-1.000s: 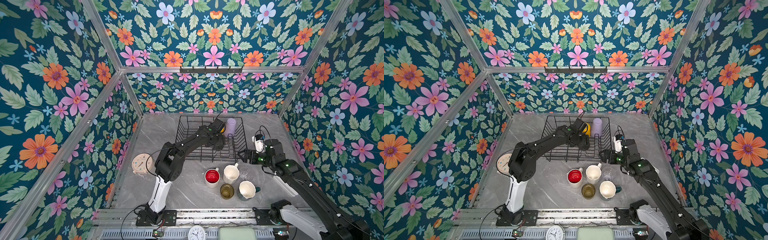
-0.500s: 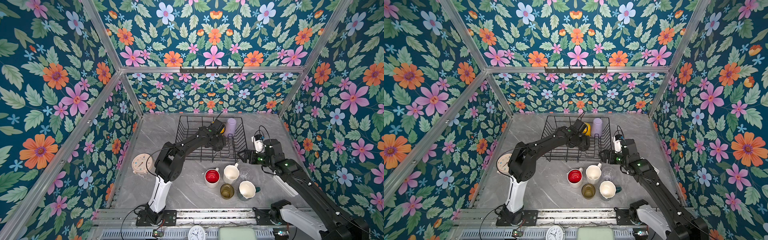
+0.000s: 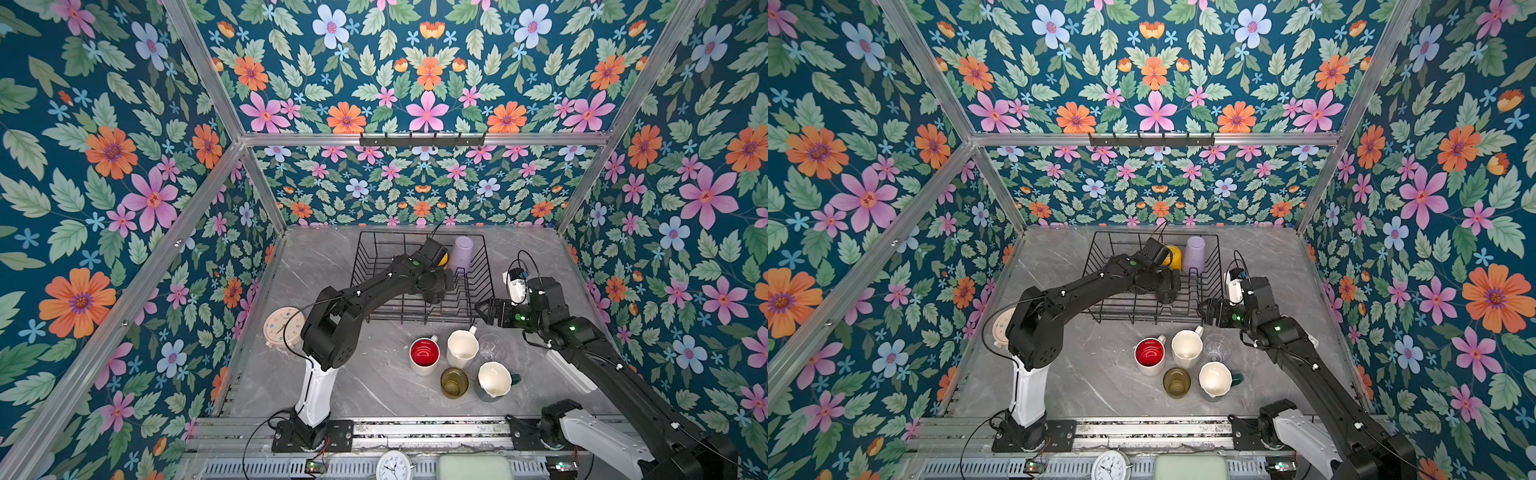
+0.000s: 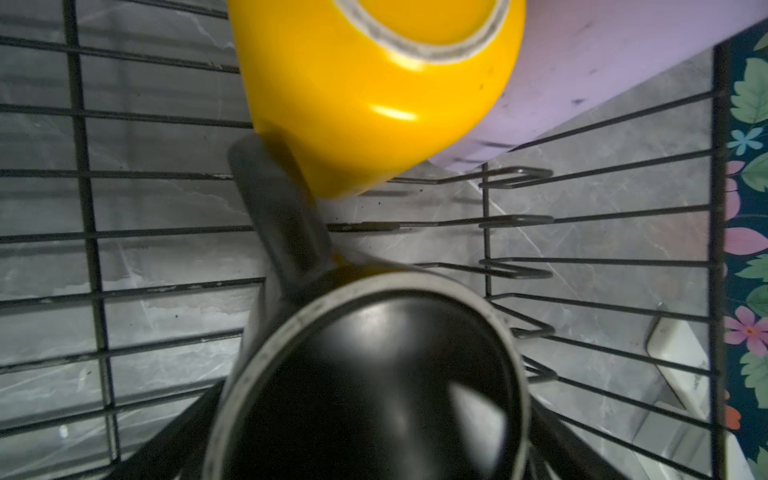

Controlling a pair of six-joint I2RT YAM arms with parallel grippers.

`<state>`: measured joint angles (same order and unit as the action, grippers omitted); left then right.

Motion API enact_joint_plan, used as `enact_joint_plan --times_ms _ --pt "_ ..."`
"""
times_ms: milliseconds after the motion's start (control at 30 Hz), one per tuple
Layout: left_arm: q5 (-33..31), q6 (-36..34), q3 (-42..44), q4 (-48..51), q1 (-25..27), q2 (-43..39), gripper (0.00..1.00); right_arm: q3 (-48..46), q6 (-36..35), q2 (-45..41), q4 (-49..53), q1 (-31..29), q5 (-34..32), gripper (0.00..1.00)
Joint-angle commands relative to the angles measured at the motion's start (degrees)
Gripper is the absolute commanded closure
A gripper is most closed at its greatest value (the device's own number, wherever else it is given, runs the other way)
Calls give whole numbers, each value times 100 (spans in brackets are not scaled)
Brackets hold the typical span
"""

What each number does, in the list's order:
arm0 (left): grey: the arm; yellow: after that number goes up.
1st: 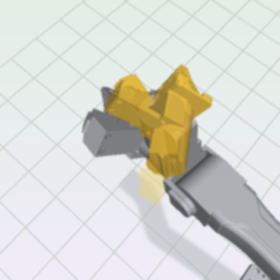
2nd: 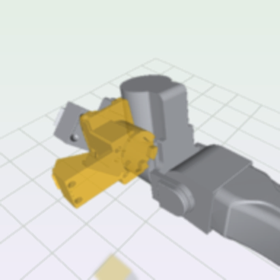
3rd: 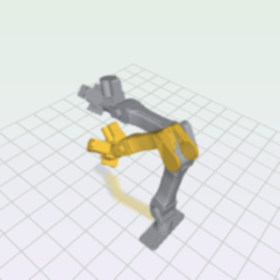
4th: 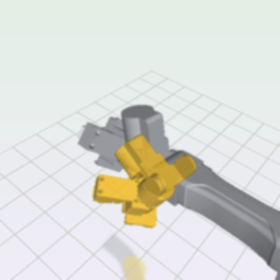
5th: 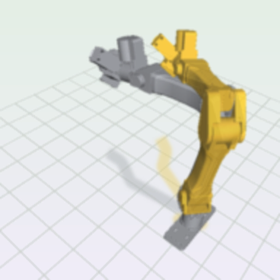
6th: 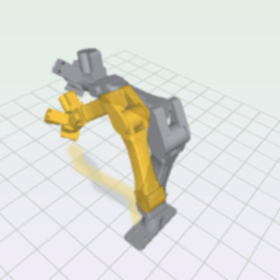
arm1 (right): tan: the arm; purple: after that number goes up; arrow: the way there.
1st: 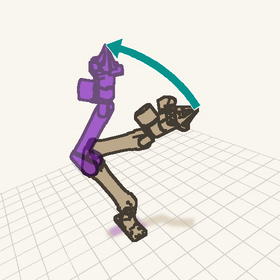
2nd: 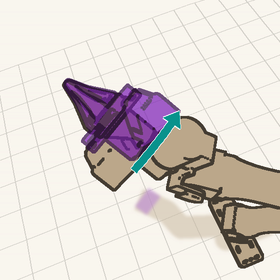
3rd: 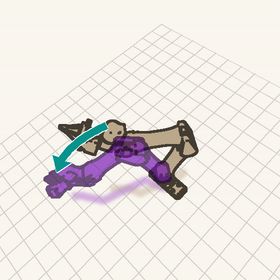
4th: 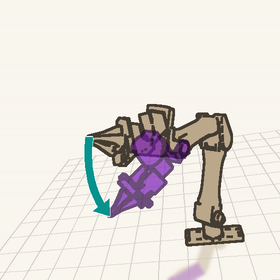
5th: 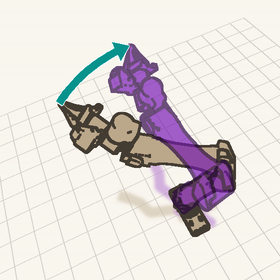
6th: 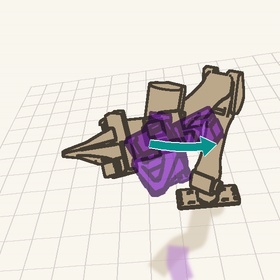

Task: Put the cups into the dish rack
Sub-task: 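Open the left gripper and release the black mug in the rack, then draw the left gripper back while the right gripper moves toward the cream mugs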

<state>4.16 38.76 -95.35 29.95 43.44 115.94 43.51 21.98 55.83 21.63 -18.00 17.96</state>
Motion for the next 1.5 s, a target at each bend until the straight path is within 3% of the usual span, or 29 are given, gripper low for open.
enact_joint_plan --times_ms 0,233,567,700,800,1167,1467 --pt "-31 -49 73 -238 2 -156 0 74 -54 13 43 -2 50 6" --pt "-355 -120 499 -576 6 -778 0 241 -62 76 180 -5 89 8" --pt "-1879 -580 2087 -1564 -129 -2732 0 598 -24 333 661 -100 -48 18" --pt "-2251 -837 2778 -1891 -262 -3559 0 874 -3 500 946 -728 -749 19" --pt "-2395 -985 3308 -2109 -426 -4187 0 1022 178 695 1025 -1092 -893 23" --pt "-1945 -1366 4863 -2301 -1771 -6267 0 1995 829 1737 1908 -3023 -2537 39" --pt "-2010 -1855 5093 -1960 -2160 -6869 0 2910 1045 3117 2490 -3894 -2745 57"
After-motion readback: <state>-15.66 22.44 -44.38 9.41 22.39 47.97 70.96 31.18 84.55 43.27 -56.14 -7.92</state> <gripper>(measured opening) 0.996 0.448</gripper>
